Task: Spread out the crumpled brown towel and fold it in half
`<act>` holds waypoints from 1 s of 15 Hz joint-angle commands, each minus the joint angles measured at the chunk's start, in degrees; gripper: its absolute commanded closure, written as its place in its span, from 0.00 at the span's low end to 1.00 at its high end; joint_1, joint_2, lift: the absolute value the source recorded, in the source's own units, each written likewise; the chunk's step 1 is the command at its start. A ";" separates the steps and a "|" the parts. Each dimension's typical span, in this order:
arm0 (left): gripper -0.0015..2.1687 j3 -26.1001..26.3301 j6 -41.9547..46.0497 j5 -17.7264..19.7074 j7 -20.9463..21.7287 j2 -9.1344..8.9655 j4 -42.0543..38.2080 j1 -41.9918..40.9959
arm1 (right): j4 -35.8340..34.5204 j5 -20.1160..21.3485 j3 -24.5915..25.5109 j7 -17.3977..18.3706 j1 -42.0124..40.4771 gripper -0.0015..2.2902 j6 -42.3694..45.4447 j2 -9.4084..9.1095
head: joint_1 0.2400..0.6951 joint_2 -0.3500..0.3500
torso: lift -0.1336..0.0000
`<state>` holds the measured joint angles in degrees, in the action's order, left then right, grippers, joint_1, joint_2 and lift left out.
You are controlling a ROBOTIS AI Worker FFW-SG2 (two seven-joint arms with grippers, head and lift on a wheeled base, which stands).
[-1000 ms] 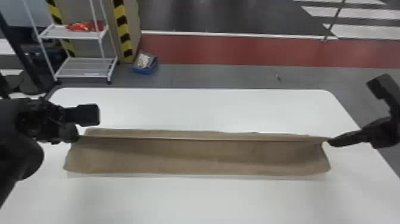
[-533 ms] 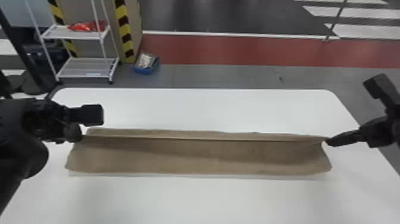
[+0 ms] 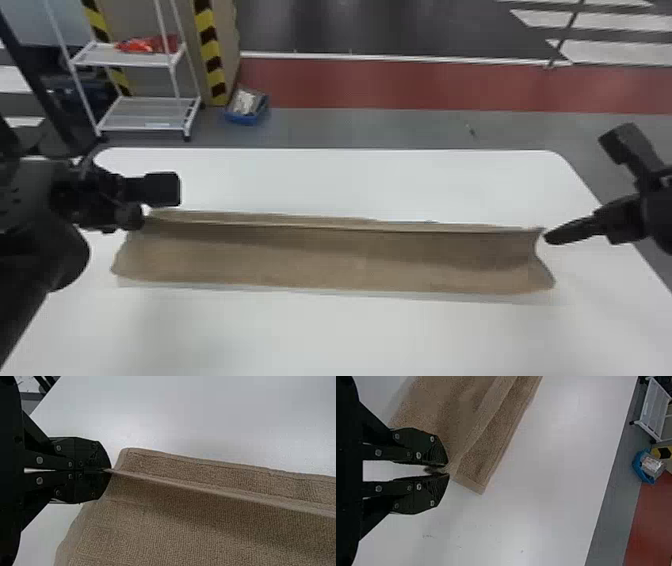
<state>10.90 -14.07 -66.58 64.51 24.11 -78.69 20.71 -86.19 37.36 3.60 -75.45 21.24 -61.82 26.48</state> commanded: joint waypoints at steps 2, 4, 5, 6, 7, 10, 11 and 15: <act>0.65 -0.09 0.39 -0.39 -1.67 -0.29 0.55 -0.67 | 0.05 0.25 -0.17 4.26 0.03 0.03 -3.01 -0.99 | 1.00 0.42 | 0.07; 0.65 -0.17 0.39 -0.39 -1.84 -0.29 0.47 -0.85 | -0.04 -0.01 0.18 5.49 -0.06 0.03 -3.18 -1.08 | 1.00 0.41 | 0.07; 0.65 -0.17 0.39 -0.39 -1.67 -0.29 0.29 -1.03 | -0.21 -0.10 0.44 5.49 -0.59 0.03 -3.18 -1.17 | 1.00 0.41 | 0.07; 0.65 -0.26 0.39 -0.30 -1.84 -0.38 0.20 -1.11 | -1.00 -0.27 0.53 5.49 -1.12 0.03 -3.18 -1.17 | 1.00 0.41 | 0.07; 0.65 -0.35 0.22 -0.30 -1.93 -0.38 0.03 -1.38 | -1.88 -0.54 0.70 5.49 -1.82 0.03 -3.36 -1.08 | 1.00 0.41 | 0.07; 0.49 -1.14 -0.13 -0.12 -8.70 -0.29 -3.49 -5.51 | -4.69 -0.98 0.97 5.40 -3.75 0.04 -3.89 -0.99 | 1.00 0.41 | 0.07; 0.32 -2.20 0.22 -0.04 -12.48 0.24 -6.65 -8.76 | -5.31 -1.50 1.23 5.31 -4.45 0.04 -3.71 -0.73 | 1.00 0.41 | 0.07; 0.00 -2.90 -0.13 -0.04 -20.56 1.38 -11.49 -13.86 | -6.01 -2.30 2.64 5.31 -5.51 0.04 -3.71 -0.03 | 1.00 0.41 | 0.07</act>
<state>8.19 -14.02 -66.58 44.10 25.27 -89.37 7.76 -92.09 35.26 5.85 -70.14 15.92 -65.54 26.38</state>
